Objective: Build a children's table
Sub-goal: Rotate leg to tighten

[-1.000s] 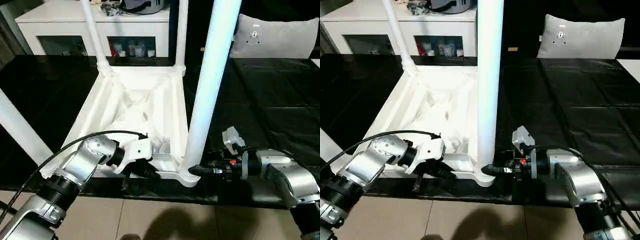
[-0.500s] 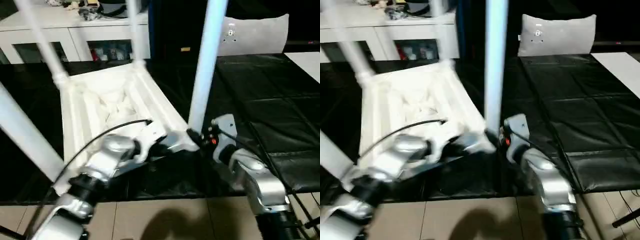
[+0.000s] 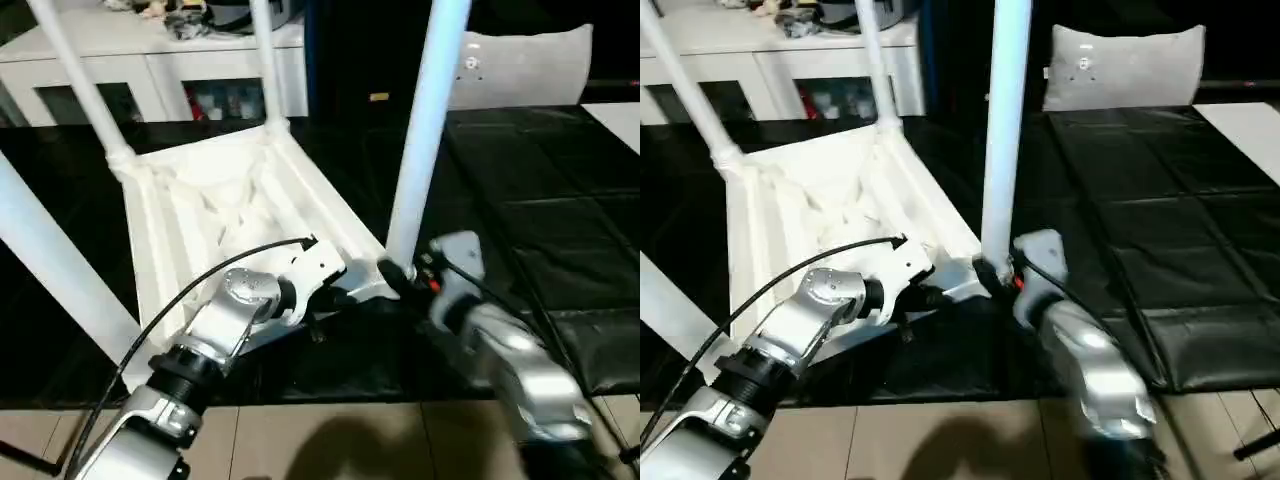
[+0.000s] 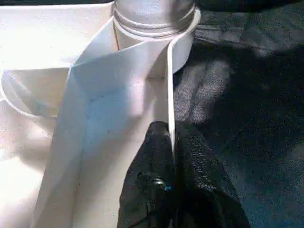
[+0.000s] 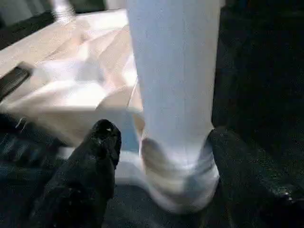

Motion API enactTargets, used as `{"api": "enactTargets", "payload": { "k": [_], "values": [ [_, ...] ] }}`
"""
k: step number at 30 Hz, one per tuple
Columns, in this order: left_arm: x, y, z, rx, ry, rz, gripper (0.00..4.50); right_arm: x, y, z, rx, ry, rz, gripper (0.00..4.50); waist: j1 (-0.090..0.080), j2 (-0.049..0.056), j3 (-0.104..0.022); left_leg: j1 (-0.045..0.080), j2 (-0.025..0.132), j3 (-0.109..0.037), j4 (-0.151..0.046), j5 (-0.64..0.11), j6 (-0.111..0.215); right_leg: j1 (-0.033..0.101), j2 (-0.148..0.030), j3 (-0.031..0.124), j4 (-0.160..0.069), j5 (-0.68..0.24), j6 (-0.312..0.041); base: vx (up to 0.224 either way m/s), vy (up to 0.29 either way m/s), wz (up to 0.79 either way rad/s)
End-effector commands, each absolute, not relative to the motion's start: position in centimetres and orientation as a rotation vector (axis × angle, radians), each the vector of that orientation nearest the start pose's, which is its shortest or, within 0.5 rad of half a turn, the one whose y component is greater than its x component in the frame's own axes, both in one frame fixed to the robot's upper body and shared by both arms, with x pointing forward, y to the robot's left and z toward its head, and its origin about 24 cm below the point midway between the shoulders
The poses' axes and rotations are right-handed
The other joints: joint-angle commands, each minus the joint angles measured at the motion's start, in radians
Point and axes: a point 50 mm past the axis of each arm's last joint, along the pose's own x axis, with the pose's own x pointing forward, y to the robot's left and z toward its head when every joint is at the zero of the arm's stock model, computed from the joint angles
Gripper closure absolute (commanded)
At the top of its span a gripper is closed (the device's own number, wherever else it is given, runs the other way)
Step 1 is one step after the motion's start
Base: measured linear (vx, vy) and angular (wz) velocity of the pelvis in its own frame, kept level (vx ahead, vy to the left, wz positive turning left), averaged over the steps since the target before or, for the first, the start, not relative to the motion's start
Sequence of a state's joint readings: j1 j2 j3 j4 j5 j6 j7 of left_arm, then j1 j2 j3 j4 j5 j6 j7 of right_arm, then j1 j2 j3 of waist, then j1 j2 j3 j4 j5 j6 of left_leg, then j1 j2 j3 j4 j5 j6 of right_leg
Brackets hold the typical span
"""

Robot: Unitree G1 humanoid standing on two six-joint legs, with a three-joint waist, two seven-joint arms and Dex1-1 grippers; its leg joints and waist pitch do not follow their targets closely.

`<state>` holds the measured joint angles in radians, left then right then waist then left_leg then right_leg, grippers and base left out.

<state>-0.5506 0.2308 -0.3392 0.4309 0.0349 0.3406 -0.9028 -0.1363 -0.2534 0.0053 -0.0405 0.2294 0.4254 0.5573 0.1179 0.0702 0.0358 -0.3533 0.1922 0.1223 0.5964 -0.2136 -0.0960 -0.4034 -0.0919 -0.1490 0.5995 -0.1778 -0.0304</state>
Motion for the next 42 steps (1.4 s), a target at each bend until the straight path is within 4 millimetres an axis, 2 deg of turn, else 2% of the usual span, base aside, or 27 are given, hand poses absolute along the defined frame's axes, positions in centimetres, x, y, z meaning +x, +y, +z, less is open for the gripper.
{"api": "enactTargets", "payload": {
  "k": [1,2,3,4,6,7,8,9,11,12,13,15,19,23,26,27,33,38,41,42],
  "values": [
    [30.7,8.4,5.2,0.381,0.391,-1.225,4.50,26.0,-15.9,6.5,0.049,0.215,0.701,0.88,0.005,-0.016,-0.061,-0.021,0.023,0.010,-0.064,-0.077,0.087,0.079,-0.065,0.063,-0.083,-0.233,-0.073,0.000,0.000,0.00],
    [30.5,8.6,5.1,0.394,0.390,-1.240,4.50,25.7,-16.2,6.6,0.040,0.216,0.718,0.88,0.006,-0.016,-0.059,-0.021,0.024,0.009,-0.064,-0.083,0.088,0.078,-0.065,0.063,-0.086,-0.253,-0.064,0.000,0.000,0.00],
    [30.4,8.9,5.0,0.401,0.396,-1.237,4.50,25.4,-16.5,6.7,0.026,0.215,0.729,0.78,0.004,-0.021,-0.060,-0.020,0.025,0.011,-0.065,-0.080,0.087,0.076,-0.065,0.064,-0.086,-0.258,-0.063,0.000,0.000,0.00],
    [30.3,9.3,4.9,0.408,0.397,-1.236,4.50,25.2,-16.7,6.8,0.025,0.214,0.728,0.78,0.005,-0.019,-0.059,-0.020,0.024,0.010,-0.065,-0.083,0.086,0.075,-0.065,0.063,-0.086,-0.269,-0.064,0.000,0.000,0.00],
    [30.0,9.9,4.8,0.407,0.390,-1.249,4.50,24.8,-17.0,6.9,0.030,0.210,0.719,0.78,0.006,-0.033,-0.056,-0.017,0.024,0.013,-0.068,-0.100,0.081,0.072,-0.065,0.062,-0.094,-0.332,-0.050,0.000,0.000,0.00],
    [29.9,10.0,4.8,0.403,0.386,-1.255,4.50,24.7,-16.9,6.9,0.031,0.208,0.719,0.78,0.008,-0.033,-0.054,-0.017,0.024,0.013,-0.071,-0.103,0.076,0.070,-0.066,0.062,-0.094,-0.353,-0.045,0.000,0.000,0.00],
    [29.8,10.1,4.8,0.406,0.380,-1.252,4.50,24.5,-16.6,6.9,0.033,0.203,0.724,0.78,0.009,-0.028,-0.054,-0.015,0.026,0.012,-0.071,-0.106,0.073,0.068,-0.067,0.063,-0.094,-0.359,-0.044,0.000,0.000,0.00],
    [29.8,10.1,4.8,0.407,0.379,-1.249,4.50,24.4,-16.5,6.9,0.032,0.198,0.726,0.78,0.007,-0.035,-0.053,-0.016,0.027,0.012,-0.072,-0.107,0.073,0.068,-0.066,0.063,-0.096,-0.361,-0.041,0.000,0.000,0.00],
    [29.6,10.3,4.6,0.390,0.376,-1.237,4.50,24.3,-15.6,6.8,0.042,0.177,0.713,0.78,0.007,-0.041,-0.052,-0.017,0.026,0.013,-0.074,-0.107,0.067,0.067,-0.067,0.063,-0.094,-0.362,-0.039,0.000,0.000,0.00],
    [29.5,10.3,4.6,0.384,0.373,-1.236,4.50,24.2,-15.5,6.7,0.046,0.172,0.708,0.78,0.007,-0.038,-0.052,-0.016,0.026,0.012,-0.074,-0.108,0.066,0.067,-0.068,0.063,-0.094,-0.364,-0.040,0.000,0.000,0.00],
    [29.5,10.3,4.6,0.365,0.367,-1.230,4.50,24.3,-15.3,6.5,0.041,0.182,0.677,0.78,0.005,-0.044,-0.052,-0.016,0.025,0.013,-0.074,-0.103,0.065,0.067,-0.068,0.064,-0.094,-0.365,-0.037,0.000,0.000,0.00],
    [29.4,10.2,4.6,0.343,0.353,-1.222,4.50,24.4,-15.0,6.0,0.036,0.203,0.637,0.78,0.004,-0.045,-0.051,-0.017,0.025,0.013,-0.075,-0.092,0.059,0.066,-0.069,0.065,-0.093,-0.359,-0.036,0.000,0.000,0.00],
    [29.3,10.2,4.6,0.344,0.344,-1.227,4.50,24.0,-15.0,5.4,0.056,0.246,0.617,0.78,0.003,-0.042,-0.050,-0.017,0.023,0.014,-0.075,-0.091,0.060,0.067,-0.069,0.067,-0.094,-0.357,-0.030,0.000,0.000,0.00],
    [29.2,10.6,4.1,0.390,0.410,-1.260,4.50,23.8,-15.7,5.0,-0.005,0.307,0.638,0.78,0.003,-0.036,-0.052,-0.017,0.023,0.013,-0.074,-0.080,0.063,0.069,-0.067,0.068,-0.091,-0.325,-0.028,0.000,0.000,0.00],
    [29.4,11.0,4.2,0.419,0.428,-1.279,4.50,23.8,-16.3,4.9,-0.001,0.300,0.662,0.78,0.003,-0.038,-0.053,-0.018,0.021,0.016,-0.072,-0.078,0.068,0.070,-0.067,0.066,-0.093,-0.324,-0.029,0.000,0.000,0.00],
    [29.4,11.1,4.2,0.429,0.428,-1.285,4.50,23.8,-16.6,4.8,-0.005,0.315,0.658,0.78,0.005,-0.033,-0.054,-0.017,0.021,0.015,-0.072,-0.076,0.069,0.070,-0.067,0.066,-0.093,-0.324,-0.029,0.000,0.000,0.00],
    [29.6,11.4,4.5,0.430,0.434,-1.299,4.50,23.8,-17.3,4.6,-0.045,0.349,0.670,0.78,0.008,-0.036,-0.055,-0.015,0.024,0.015,-0.071,-0.080,0.071,0.070,-0.067,0.067,-0.090,-0.301,-0.051,0.000,0.000,0.00],
    [29.6,11.4,4.5,0.430,0.433,-1.300,4.50,23.2,-17.1,4.1,-0.078,0.357,0.774,0.78,0.013,-0.041,-0.055,-0.017,0.025,0.015,-0.069,-0.070,0.080,0.071,-0.067,0.066,-0.087,-0.292,-0.055,0.000,0.000,0.00],
    [29.6,11.4,4.5,0.428,0.434,-1.303,4.50,22.7,-16.9,3.6,-0.069,0.381,0.807,0.78,0.016,-0.040,-0.055,-0.016,0.026,0.015,-0.069,-0.071,0.083,0.071,-0.067,0.066,-0.088,-0.293,-0.058,0.000,0.000,0.00],
    [29.6,11.3,4.4,0.427,0.435,-1.305,4.50,22.3,-17.2,2.8,-0.052,0.398,0.807,0.78,0.018,-0.040,-0.055,-0.016,0.027,0.015,-0.069,-0.076,0.082,0.070,-0.067,0.066,-0.089,-0.296,-0.058,0.000,0.000,0.00]
  ]
}}
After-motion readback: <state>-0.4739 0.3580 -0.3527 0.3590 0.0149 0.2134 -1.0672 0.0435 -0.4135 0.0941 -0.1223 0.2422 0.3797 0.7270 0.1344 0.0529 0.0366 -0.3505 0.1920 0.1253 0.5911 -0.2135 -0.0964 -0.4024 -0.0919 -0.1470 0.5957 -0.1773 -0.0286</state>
